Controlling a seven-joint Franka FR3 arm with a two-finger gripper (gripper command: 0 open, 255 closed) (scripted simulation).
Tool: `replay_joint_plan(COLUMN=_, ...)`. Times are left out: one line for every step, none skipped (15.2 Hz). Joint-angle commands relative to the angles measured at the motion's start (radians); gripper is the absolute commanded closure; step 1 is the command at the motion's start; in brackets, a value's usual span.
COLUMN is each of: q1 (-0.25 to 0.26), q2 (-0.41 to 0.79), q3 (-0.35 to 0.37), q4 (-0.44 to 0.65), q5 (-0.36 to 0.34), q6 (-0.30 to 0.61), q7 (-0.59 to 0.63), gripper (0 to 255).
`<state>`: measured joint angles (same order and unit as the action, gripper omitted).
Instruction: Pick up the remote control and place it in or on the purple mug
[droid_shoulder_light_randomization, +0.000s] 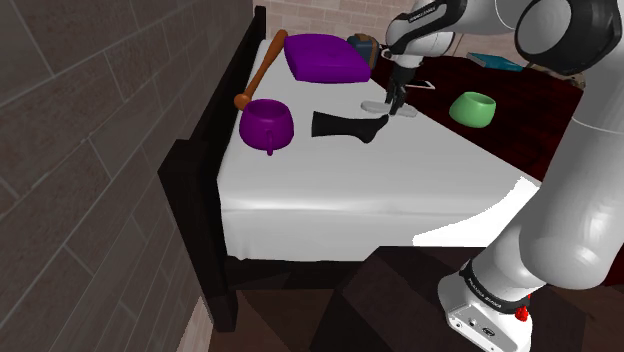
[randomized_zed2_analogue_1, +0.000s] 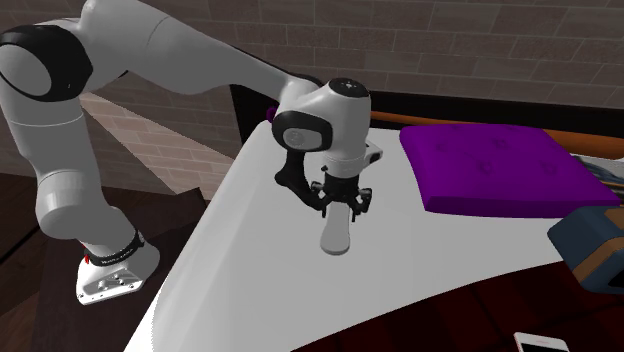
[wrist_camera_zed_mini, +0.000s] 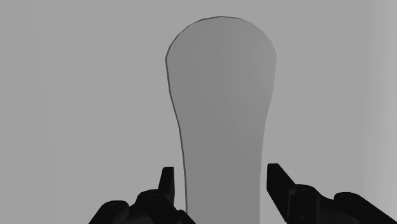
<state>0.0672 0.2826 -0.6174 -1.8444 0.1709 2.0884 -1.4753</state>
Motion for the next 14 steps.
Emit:
replay_joint_plan(q1=0.001, q2=-0.01, q3=-0.004, q4=0.016, q5=-0.008, q6=-0.025, q7=0.003, gripper=255)
replay_joint_plan(q1=0.002, q2=-0.015, q3=-0.005, q4=0.024, q5=-0.012, q6=-0.036, q7=0.006, gripper=255)
replay_joint_plan(q1=0.003, q2=-0.02, q3=-0.006, q4=0.032, q5=-0.016, q6=-0.048, q7=0.008, gripper=255)
replay_joint_plan(q1=0.003, q2=-0.025, q3=-0.008, q4=0.04, q5=-0.019, q6=-0.06, q7=0.01, gripper=255)
replay_joint_plan(q1=0.004, q2=-0.029, q3=-0.009, q4=0.049, q5=-0.023, q6=-0.072, q7=0.013, gripper=255)
replay_joint_plan(q1=0.005, q2=-0.033, q3=-0.01, q4=0.057, q5=-0.026, q6=-0.084, q7=0.015, gripper=255)
replay_joint_plan(q1=0.005, q2=-0.037, q3=-0.011, q4=0.066, q5=-0.029, q6=-0.096, q7=0.017, gripper=255)
replay_joint_plan(q1=0.006, q2=-0.041, q3=-0.012, q4=0.075, q5=-0.032, q6=-0.109, q7=0.018, gripper=255)
replay_joint_plan(q1=0.006, q2=-0.045, q3=-0.013, q4=0.085, q5=-0.035, q6=-0.121, q7=0.02, gripper=255)
replay_joint_plan(q1=0.007, q2=-0.048, q3=-0.014, q4=0.095, q5=-0.037, q6=-0.133, q7=0.022, gripper=255)
replay_joint_plan(q1=0.007, q2=-0.051, q3=-0.014, q4=0.105, q5=-0.04, q6=-0.146, q7=0.023, gripper=255)
replay_joint_plan(q1=0.007, q2=-0.054, q3=-0.015, q4=0.115, q5=-0.042, q6=-0.158, q7=0.025, gripper=255)
replay_joint_plan(q1=0.007, q2=-0.057, q3=-0.016, q4=0.125, q5=-0.044, q6=-0.171, q7=0.026, gripper=255)
replay_joint_plan(q1=0.007, q2=-0.059, q3=-0.017, q4=0.136, q5=-0.046, q6=-0.184, q7=0.027, gripper=255)
